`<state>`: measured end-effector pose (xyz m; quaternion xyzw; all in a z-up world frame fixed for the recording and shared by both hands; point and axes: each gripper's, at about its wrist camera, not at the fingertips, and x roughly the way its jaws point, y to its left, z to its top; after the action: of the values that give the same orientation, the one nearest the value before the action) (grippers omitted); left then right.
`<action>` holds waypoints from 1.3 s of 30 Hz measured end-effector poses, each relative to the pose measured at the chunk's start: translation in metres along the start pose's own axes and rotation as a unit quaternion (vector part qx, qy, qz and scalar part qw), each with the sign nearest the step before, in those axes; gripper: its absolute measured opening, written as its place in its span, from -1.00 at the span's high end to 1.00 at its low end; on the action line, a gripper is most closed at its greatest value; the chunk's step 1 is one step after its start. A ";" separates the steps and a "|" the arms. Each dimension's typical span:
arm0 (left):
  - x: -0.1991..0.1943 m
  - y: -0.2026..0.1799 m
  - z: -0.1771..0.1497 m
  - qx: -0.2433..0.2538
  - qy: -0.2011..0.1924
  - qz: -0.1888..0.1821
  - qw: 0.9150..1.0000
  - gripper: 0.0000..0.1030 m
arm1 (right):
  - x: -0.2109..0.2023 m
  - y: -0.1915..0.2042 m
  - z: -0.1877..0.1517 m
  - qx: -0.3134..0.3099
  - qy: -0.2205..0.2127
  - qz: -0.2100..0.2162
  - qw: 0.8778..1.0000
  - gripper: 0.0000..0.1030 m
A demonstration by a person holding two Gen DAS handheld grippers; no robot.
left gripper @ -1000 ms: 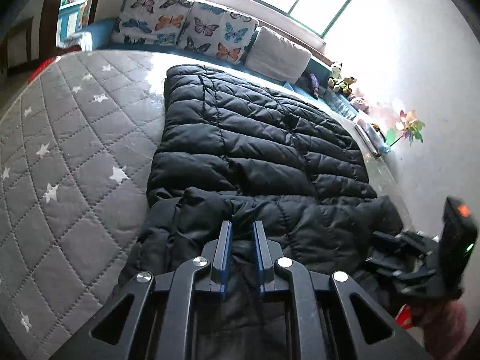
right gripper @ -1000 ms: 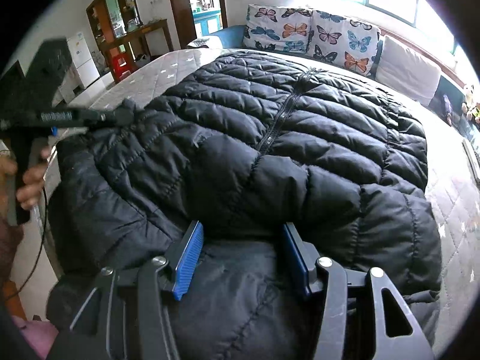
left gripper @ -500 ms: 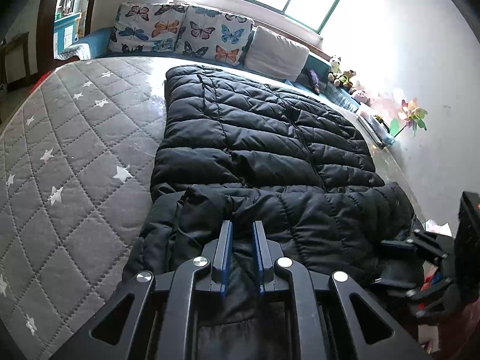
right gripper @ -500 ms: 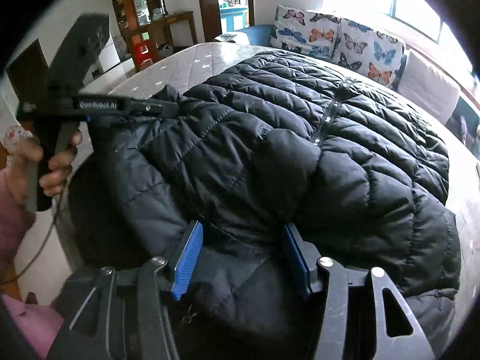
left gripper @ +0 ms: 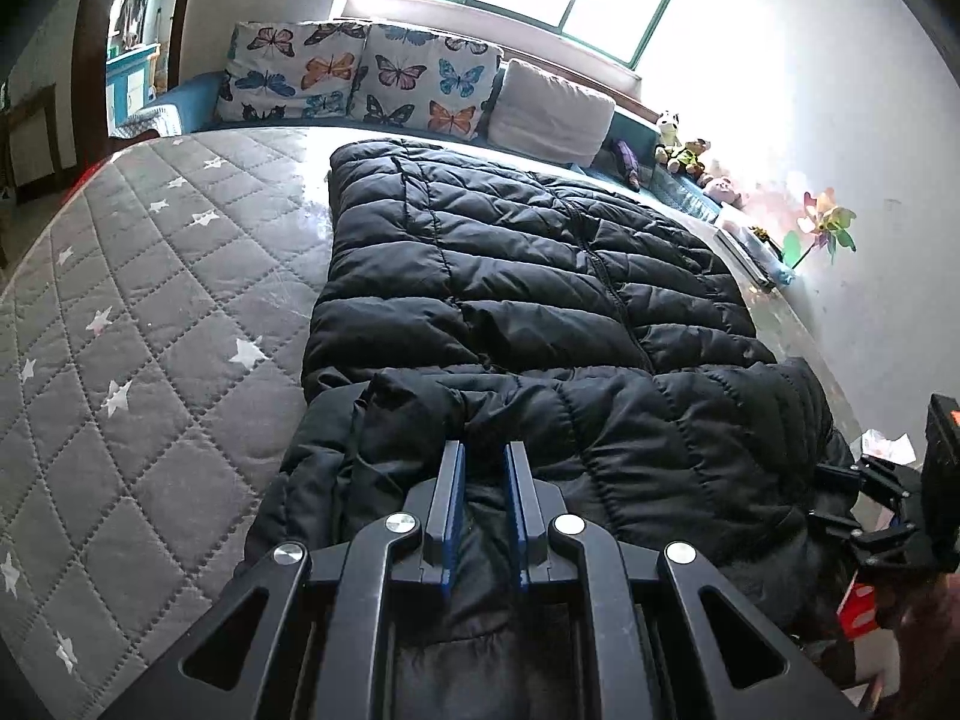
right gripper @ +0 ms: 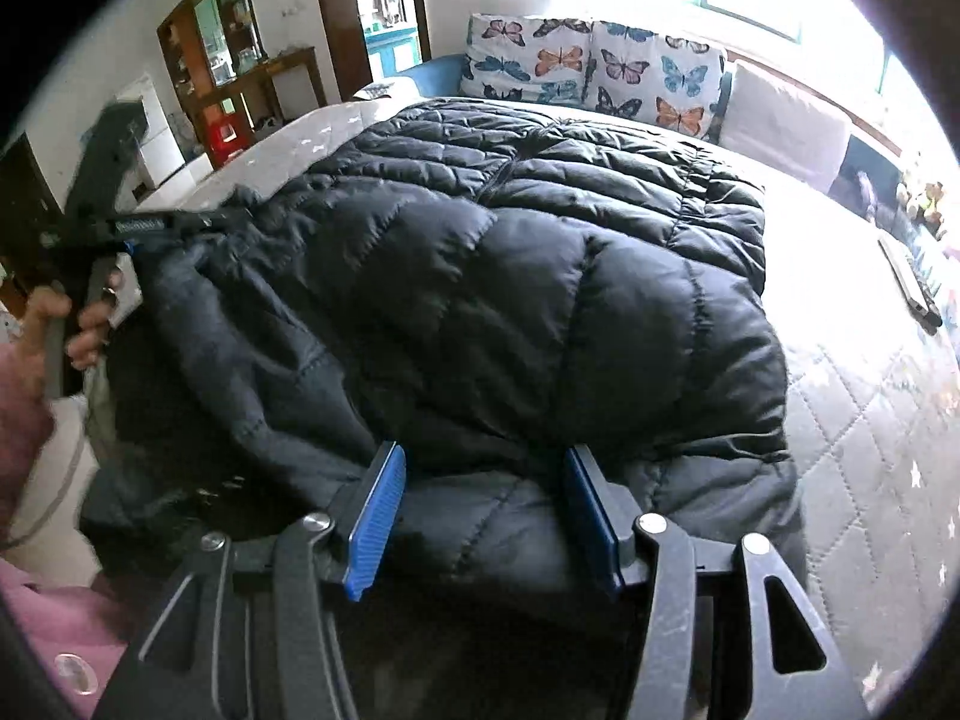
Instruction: Fold large clothes
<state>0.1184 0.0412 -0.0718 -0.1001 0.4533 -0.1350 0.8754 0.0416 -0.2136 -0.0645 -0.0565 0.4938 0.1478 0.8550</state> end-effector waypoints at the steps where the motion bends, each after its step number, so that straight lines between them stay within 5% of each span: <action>1: 0.000 -0.001 0.000 0.003 0.001 0.003 1.000 0.66 | 0.003 0.002 -0.001 -0.004 -0.005 -0.005 1.000 -0.17; 12: -0.028 -0.011 0.003 0.013 0.007 0.012 1.000 0.65 | -0.042 -0.014 0.012 -0.021 -0.013 -0.014 1.000 -0.17; 17: -0.049 -0.022 -0.007 0.023 0.000 -0.010 1.000 0.65 | -0.022 -0.032 0.009 -0.004 0.016 -0.012 1.000 -0.17; 31: -0.019 -0.013 -0.033 0.046 0.034 -0.005 0.998 0.65 | -0.008 -0.043 -0.004 0.003 0.022 -0.004 1.000 -0.19; 39: -0.036 -0.018 -0.025 0.045 0.048 0.000 0.998 0.65 | -0.049 -0.029 -0.003 -0.037 0.002 -0.033 0.999 -0.19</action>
<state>0.0751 0.0350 -0.0533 -0.0543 0.4883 -0.1600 0.8562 0.0249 -0.2514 -0.0253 -0.1051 0.4872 0.1374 0.8560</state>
